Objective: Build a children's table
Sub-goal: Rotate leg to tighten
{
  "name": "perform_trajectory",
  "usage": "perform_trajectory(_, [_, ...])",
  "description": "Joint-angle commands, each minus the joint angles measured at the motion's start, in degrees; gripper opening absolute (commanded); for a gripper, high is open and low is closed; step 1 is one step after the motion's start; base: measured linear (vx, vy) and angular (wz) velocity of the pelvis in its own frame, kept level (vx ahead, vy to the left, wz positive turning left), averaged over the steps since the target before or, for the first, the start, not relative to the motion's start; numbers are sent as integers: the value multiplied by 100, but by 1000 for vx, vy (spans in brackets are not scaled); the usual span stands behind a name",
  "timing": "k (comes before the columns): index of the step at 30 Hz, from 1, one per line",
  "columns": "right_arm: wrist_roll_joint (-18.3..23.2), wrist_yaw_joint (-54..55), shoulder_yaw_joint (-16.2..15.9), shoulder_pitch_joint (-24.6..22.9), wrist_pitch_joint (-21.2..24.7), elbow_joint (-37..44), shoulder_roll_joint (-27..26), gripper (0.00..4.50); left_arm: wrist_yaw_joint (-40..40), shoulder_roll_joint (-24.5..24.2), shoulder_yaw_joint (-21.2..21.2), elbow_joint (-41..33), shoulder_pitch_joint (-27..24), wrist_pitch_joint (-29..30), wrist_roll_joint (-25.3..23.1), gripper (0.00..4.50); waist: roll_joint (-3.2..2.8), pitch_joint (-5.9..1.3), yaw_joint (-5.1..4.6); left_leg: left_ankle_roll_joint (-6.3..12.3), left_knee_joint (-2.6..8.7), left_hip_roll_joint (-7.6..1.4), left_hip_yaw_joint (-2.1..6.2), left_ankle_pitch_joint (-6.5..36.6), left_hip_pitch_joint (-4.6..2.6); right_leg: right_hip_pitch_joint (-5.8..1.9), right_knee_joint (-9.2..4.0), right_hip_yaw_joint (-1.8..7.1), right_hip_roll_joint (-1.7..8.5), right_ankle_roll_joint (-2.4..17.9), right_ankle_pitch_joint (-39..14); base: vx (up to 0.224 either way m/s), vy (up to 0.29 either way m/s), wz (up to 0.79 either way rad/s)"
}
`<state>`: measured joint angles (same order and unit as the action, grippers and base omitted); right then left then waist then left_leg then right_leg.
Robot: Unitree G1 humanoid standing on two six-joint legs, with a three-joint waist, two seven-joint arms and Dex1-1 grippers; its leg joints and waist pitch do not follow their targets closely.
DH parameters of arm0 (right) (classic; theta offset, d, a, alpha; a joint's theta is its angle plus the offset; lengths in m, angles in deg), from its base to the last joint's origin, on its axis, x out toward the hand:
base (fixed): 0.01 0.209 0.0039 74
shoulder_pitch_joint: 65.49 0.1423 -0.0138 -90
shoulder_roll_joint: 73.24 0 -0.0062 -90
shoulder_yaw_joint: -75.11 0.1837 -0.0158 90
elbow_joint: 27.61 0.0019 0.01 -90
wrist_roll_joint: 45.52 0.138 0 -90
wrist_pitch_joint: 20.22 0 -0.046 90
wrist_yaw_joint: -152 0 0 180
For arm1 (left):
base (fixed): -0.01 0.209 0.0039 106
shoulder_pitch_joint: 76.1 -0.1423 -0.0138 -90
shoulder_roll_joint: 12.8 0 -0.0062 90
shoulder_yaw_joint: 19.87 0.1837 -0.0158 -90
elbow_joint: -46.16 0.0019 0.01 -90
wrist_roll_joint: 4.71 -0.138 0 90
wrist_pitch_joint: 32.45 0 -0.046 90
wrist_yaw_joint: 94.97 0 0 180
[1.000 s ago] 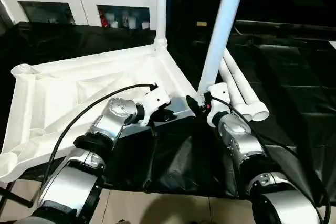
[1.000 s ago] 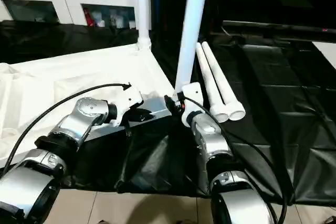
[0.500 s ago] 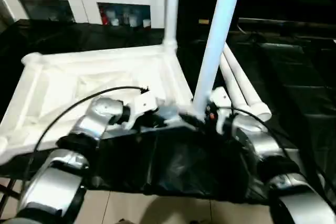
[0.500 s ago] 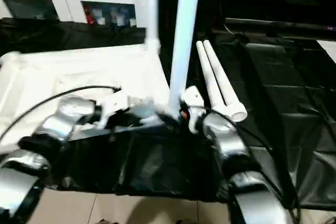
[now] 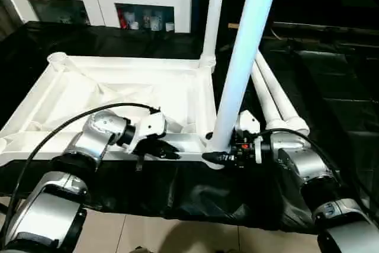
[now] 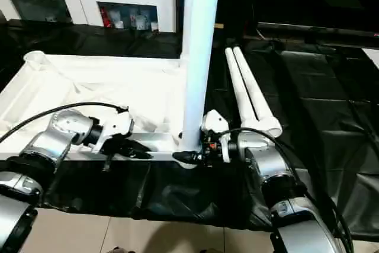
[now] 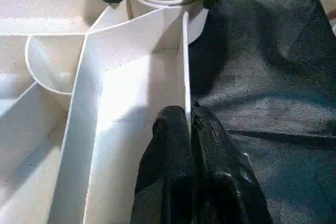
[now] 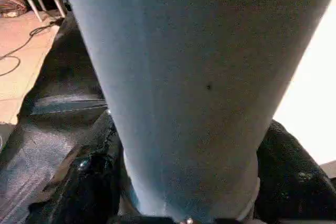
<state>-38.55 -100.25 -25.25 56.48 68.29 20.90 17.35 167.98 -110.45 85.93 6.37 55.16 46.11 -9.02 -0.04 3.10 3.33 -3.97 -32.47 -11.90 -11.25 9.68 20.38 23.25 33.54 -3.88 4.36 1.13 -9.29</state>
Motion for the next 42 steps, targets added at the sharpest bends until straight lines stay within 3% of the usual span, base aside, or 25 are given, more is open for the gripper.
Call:
perform_trajectory(1, [49,7,-51,-65,236,85,-80,275,84,83,181,-103,-37,20,-65,0,-42,-387,8,229,328,-162,49,1528,-57,-302,-346,236,335,1448,-1284,0,0,0])
perform_trajectory(5, [-41,1096,250,-69,220,-162,-393,273,-645,337,71,5,65,288,-152,0,-48,-362,4,141,341,-166,53,1645,-72,-273,-374,235,345,1387,-1578,0,0,0])
perform_trajectory(9, [-273,2290,401,18,133,-474,-678,272,-1368,619,21,157,194,556,-282,0,-32,-322,-70,-84,351,-124,99,2065,-132,-216,-485,228,365,1043,-2634,0,0,0])
perform_trajectory(10, [-387,3242,518,129,77,-740,-935,272,-1913,904,-17,288,294,688,-334,0,-28,-322,-94,-102,350,-116,107,2106,-141,-198,-506,226,366,979,-2763,0,0,0])
perform_trajectory(11, [-392,3280,520,134,75,-750,-949,272,-1934,921,-17,291,298,696,-336,0,-34,-313,-115,-112,347,-110,106,2144,-146,-181,-522,224,360,951,-2837,0,0,0])
perform_trajectory(12, [-474,4088,573,247,75,-935,-1261,272,-2392,1266,-12,339,378,865,-371,0,-24,-317,-154,-117,348,-102,122,2190,-128,-194,-522,212,358,912,-2922,0,0,0])
perform_trajectory(14, [-517,4483,602,301,113,-993,-1436,272,-2619,1436,3,347,414,949,-403,0,-42,-318,-173,-88,339,-94,123,2272,-163,-166,-570,200,351,850,-3014,0,0,0])
perform_trajectory(19, [-721,5378,613,514,-45,-1213,-1828,272,-2971,1707,92,373,475,991,-528,0,-52,-331,-193,-4,350,-82,121,2298,-129,-171,-578,197,342,815,-2865,0,0,0])
perform_trajectory(20, [-732,5435,635,555,-187,-1267,-1866,307,-3025,1727,94,384,485,974,-556,0,-54,-336,-189,16,347,-85,115,2285,-132,-166,-575,207,347,844,-2779,0,0,0])
perform_trajectory(21, [-652,5382,704,579,-248,-1287,-1885,307,-3031,1722,87,392,490,957,-564,0,-57,-336,-191,37,348,-85,112,2298,-124,-172,-569,207,342,859,-2721,0,0,0])
perform_trajectory(22, [-536,5289,793,599,-274,-1290,-1892,341,-2990,1699,83,395,487,900,-561,0,-58,-342,-184,64,350,-88,110,2281,-120,-179,-562,211,343,883,-2637,0,0,0])
perform_trajectory(25, [-398,4892,859,604,-308,-1223,-1794,349,-2756,1568,75,365,432,763,-525,0,-62,-349,-179,95,359,-98,107,2222,-99,-199,-529,221,335,963,-2396,0,0,0])
perform_trajectory(28, [-404,4375,766,575,-329,-1159,-1571,376,-2432,1369,93,309,342,618,-513,0,-66,-373,-177,149,355,-108,96,2031,-64,-243,-466,235,338,1138,-1880,0,0,0])
perform_trajectory(31, [-353,3325,562,403,-353,-928,-1137,376,-1871,1065,97,194,200,426,-394,0,-56,-393,-158,264,329,-105,74,1814,-35,-302,-422,231,336,1288,-1480,0,0,0])
perform_trajectory(33, [-333,3106,526,366,-369,-872,-1041,376,-1731,1002,90,164,172,377,-345,0,-62,-408,-117,381,301,-125,36,1493,-30,-310,-363,233,329,1446,-1032,0,0,0])
perform_trajectory(36, [-272,2791,486,316,-330,-768,-923,376,-1545,916,76,126,144,358,-285,0,-59,-419,-88,448,293,-136,32,1220,-12,-333,-314,226,325,1524,-717,0,0,0])
perform_trajectory(40, [-110,1068,132,51,-269,-290,-299,376,-808,514,44,129,89,255,-183,0,-63,-405,-53,485,299,-143,45,1401,-24,-343,-340,212,312,1498,-961,0,0,0])
perform_trajectory(42, [-108,797,61,28,-233,-244,-191,376,-708,456,52,151,92,223,-187,0,-69,-383,-55,451,313,-155,40,1525,-35,-314,-363,219,321,1487,-1172,0,0,0])
